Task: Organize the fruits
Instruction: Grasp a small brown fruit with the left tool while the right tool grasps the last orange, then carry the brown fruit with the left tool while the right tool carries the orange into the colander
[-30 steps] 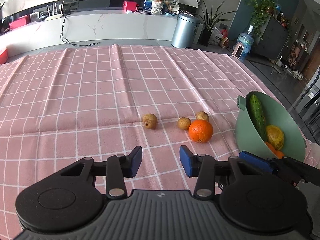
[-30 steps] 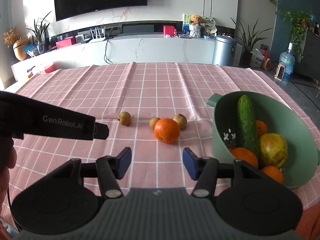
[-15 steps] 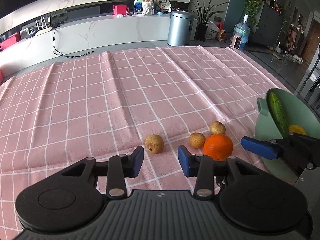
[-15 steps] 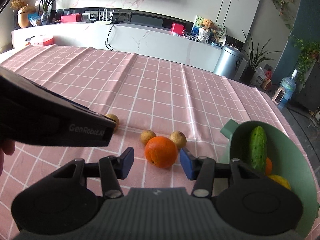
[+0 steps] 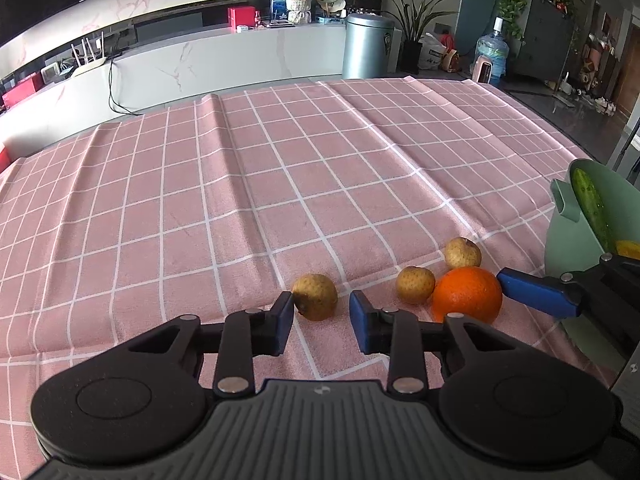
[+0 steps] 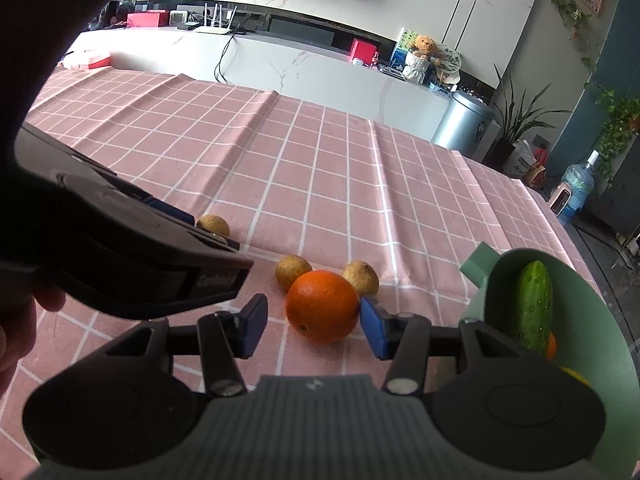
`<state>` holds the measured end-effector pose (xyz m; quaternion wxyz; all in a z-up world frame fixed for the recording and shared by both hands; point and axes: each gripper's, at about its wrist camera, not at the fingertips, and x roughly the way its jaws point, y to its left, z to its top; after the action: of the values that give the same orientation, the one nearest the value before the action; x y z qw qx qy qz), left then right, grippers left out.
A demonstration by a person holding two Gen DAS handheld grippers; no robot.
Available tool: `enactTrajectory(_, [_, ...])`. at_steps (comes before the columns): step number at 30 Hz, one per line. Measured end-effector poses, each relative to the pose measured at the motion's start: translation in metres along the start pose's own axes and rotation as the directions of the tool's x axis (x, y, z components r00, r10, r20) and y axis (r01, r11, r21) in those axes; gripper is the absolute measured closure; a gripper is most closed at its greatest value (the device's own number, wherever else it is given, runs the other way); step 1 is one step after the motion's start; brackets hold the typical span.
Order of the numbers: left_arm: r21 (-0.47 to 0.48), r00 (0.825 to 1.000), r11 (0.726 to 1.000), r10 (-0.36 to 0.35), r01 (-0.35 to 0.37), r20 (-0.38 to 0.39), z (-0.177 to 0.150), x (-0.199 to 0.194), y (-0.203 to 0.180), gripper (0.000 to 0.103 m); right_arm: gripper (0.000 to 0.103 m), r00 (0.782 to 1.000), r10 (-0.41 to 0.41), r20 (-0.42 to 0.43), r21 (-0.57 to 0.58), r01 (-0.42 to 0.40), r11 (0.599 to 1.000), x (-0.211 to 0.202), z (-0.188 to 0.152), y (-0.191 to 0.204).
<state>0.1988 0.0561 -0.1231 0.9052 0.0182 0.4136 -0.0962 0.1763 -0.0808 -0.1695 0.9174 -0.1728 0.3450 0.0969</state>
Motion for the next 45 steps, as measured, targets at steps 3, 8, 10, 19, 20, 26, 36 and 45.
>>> enactTrajectory(3, [-0.005, 1.0, 1.0, 0.003, -0.003, 0.005, 0.0, 0.001, 0.002, 0.074, 0.056, 1.0, -0.004, 0.002, -0.008, 0.004, 1.0, 0.001, 0.0, 0.001])
enactTrajectory(8, [-0.031, 1.0, 0.999, -0.013, 0.013, 0.002, 0.0, -0.001, 0.007, 0.077, 0.065, 1.0, -0.027, 0.008, -0.012, 0.027, 1.0, 0.001, 0.0, 0.001])
enactTrajectory(10, [-0.037, 1.0, 0.999, -0.019, 0.019, 0.003, 0.0, -0.003, 0.007, 0.077, 0.065, 1.0, -0.003, 0.006, 0.014, 0.003, 1.0, 0.0, 0.001, -0.003])
enactTrajectory(19, [-0.05, 1.0, 0.999, -0.002, 0.003, 0.029, -0.004, -0.032, 0.002, 0.078, 0.066, 0.996, 0.087, 0.027, 0.099, -0.089, 0.991, -0.028, 0.006, -0.016])
enactTrajectory(20, [-0.059, 0.999, 0.998, -0.006, 0.009, 0.037, -0.005, -0.037, 0.001, 0.078, 0.066, 0.994, 0.106, 0.031, 0.121, -0.109, 0.987, -0.034, 0.007, -0.02])
enactTrajectory(26, [-0.089, 0.997, 0.996, -0.025, 0.031, 0.074, 0.002, -0.069, -0.009, 0.078, 0.066, 0.983, 0.178, 0.044, 0.226, -0.183, 0.957, -0.067, 0.004, -0.045])
enactTrajectory(36, [-0.124, 0.989, 0.983, -0.128, 0.137, 0.078, 0.018, -0.099, -0.044, 0.077, 0.066, 0.978, 0.204, 0.055, 0.347, -0.21, 0.914, -0.106, -0.013, -0.11])
enactTrajectory(45, [0.012, 0.966, 0.967, -0.253, 0.253, 0.058, 0.023, -0.104, -0.108, 0.077, 0.065, 0.962, 0.271, 0.044, 0.414, -0.264, 0.871, -0.117, -0.032, -0.179])
